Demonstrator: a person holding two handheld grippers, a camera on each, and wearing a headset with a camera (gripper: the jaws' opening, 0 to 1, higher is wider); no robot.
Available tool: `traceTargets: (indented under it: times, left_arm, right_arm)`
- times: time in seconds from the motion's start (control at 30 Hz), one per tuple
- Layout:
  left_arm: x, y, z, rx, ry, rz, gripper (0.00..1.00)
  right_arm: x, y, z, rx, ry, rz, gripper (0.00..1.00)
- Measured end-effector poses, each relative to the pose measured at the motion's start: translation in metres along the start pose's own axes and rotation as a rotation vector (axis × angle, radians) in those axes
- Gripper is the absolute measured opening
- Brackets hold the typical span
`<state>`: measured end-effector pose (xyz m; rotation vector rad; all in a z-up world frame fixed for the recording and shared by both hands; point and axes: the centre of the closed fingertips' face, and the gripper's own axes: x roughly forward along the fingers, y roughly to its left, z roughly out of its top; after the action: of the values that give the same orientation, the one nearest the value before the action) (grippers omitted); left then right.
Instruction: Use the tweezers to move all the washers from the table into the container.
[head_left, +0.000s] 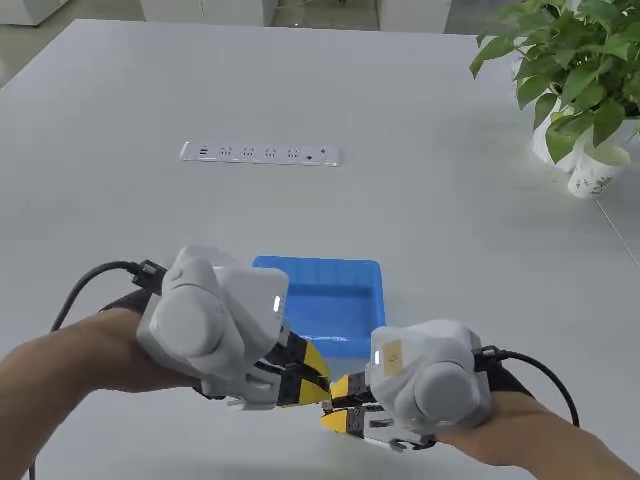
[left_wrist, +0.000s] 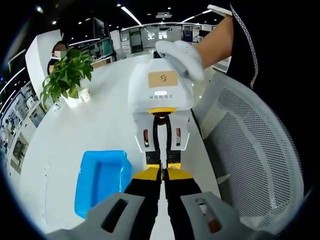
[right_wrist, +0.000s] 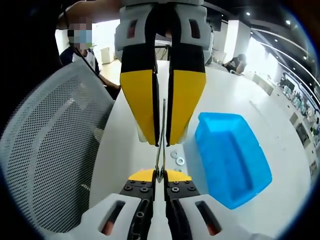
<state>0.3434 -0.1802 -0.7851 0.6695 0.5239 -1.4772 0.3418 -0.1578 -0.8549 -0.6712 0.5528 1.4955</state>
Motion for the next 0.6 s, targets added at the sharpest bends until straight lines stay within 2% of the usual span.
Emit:
traceTargets:
  times: [0.27,0.6]
  left_arm:
    - [0.0003,-0.0020,0.0002,0.000,-0.003,0.000,0.06]
    - [0.0019,0.0017,-0.0020,0.002,0.000,-0.008,0.06]
  right_arm:
    - [0.0005,-0.0013,-0.0009,0.007,-0.001,0.002,0.08]
    - [0.0025,-0.0071,-0.0028,-0.001,-0.001,-0.021,0.10]
